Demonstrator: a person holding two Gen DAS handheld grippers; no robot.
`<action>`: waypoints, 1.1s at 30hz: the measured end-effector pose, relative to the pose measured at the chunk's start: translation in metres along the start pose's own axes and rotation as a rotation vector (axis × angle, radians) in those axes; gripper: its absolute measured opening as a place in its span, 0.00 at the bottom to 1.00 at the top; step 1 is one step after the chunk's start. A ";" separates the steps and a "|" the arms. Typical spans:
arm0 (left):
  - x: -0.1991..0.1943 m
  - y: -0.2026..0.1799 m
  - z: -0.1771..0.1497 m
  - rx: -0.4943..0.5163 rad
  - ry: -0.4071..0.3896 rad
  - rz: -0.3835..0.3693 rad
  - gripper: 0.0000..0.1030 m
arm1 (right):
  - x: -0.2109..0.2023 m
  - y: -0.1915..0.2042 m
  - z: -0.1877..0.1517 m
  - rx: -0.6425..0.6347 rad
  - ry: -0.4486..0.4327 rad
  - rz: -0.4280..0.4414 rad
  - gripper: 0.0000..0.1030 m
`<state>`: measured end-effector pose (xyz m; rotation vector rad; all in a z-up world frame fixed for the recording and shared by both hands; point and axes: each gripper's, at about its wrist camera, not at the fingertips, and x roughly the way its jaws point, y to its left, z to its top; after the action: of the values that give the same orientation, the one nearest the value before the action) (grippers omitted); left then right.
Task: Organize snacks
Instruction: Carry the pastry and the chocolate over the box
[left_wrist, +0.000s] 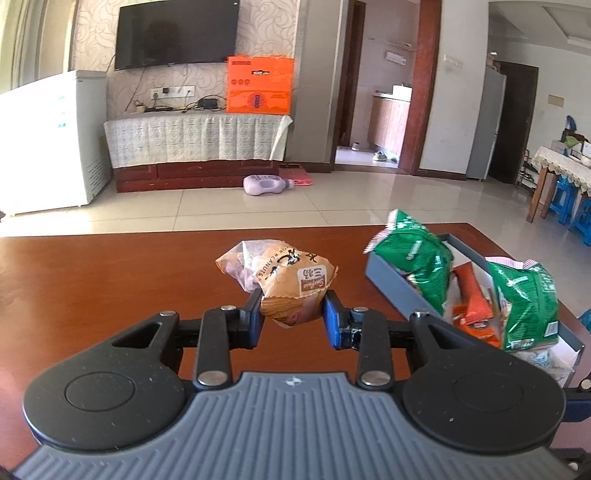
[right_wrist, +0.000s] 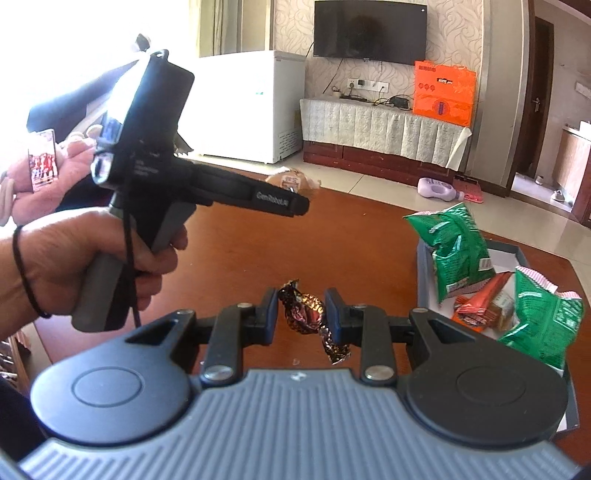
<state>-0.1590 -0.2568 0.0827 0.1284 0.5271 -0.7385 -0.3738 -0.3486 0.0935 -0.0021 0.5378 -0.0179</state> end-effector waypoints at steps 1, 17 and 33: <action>0.001 -0.004 0.001 0.003 -0.001 -0.005 0.37 | -0.002 -0.002 0.000 0.003 -0.002 -0.003 0.30; 0.025 -0.062 0.011 0.030 0.003 -0.057 0.37 | -0.027 -0.039 -0.009 0.056 -0.025 -0.061 0.30; 0.045 -0.098 0.017 0.060 -0.007 -0.111 0.37 | -0.044 -0.069 -0.015 0.094 -0.050 -0.120 0.30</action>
<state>-0.1897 -0.3617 0.0821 0.1533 0.5090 -0.8629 -0.4205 -0.4170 0.1038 0.0571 0.4863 -0.1597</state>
